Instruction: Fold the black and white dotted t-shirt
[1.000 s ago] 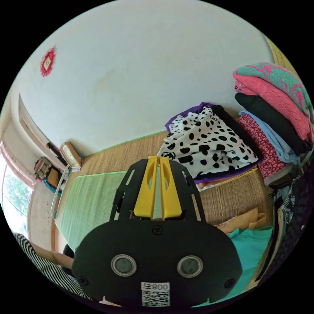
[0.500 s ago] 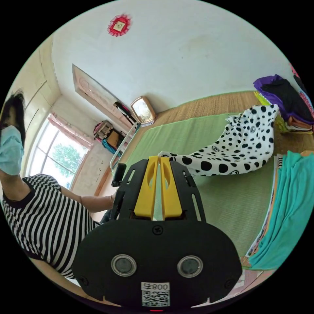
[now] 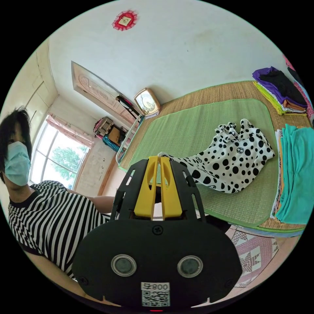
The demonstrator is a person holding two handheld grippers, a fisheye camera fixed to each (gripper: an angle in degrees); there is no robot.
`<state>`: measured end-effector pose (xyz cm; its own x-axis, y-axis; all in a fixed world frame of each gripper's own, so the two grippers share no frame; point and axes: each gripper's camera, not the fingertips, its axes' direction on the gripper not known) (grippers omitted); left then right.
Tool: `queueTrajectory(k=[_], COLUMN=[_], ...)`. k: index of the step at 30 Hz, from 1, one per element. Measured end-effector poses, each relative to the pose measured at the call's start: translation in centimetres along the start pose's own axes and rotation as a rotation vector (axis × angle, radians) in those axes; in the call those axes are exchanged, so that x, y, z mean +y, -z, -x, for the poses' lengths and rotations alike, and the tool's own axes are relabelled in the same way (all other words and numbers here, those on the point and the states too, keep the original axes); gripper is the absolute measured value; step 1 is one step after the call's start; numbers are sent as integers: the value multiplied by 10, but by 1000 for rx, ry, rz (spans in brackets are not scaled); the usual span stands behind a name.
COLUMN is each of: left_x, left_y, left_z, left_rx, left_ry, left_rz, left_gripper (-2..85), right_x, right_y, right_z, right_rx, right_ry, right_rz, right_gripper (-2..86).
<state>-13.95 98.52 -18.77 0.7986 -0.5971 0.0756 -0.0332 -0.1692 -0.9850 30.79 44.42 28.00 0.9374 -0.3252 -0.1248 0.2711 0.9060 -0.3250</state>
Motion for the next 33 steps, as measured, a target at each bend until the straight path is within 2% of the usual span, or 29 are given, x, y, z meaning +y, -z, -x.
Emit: queueTrajectory(k=[3, 10, 14, 19, 22, 24, 26, 29, 33], left_x=[-7, -21, -31, -35, -37, -42, -47, -54, -62], left_y=[-1, -4, -7, 6, 17, 23, 24, 20, 10], left_z=[16, 42, 48, 34, 14, -8, -25, -51, -83], left_rx=[133, 278, 360, 446, 498, 495, 482, 483, 461], left_ry=[79, 215, 246, 217, 169, 122, 84, 40, 13], left_rz=[-23, -73, -109, -146, -163, -151, -131, -97, -37], left_gripper=[113, 106, 55, 18, 13, 12, 11, 11, 11], right_x=[9, 26, 28, 35, 53, 76, 92, 103, 94], right_y=[5, 14, 15, 21, 34, 42, 43, 21, -57], right_z=[-11, -30, -40, -68, -100, -120, -120, -89, -27], right_rx=[16, 15, 15, 68, 171, 282, 284, 274, 379], right_ry=[-40, -105, -125, -201, -312, -420, -432, -337, -91], right_rz=[-24, -66, -75, -78, -103, -132, -169, -170, -7], right_gripper=[9, 10, 10, 14, 20, 28, 43, 70, 83])
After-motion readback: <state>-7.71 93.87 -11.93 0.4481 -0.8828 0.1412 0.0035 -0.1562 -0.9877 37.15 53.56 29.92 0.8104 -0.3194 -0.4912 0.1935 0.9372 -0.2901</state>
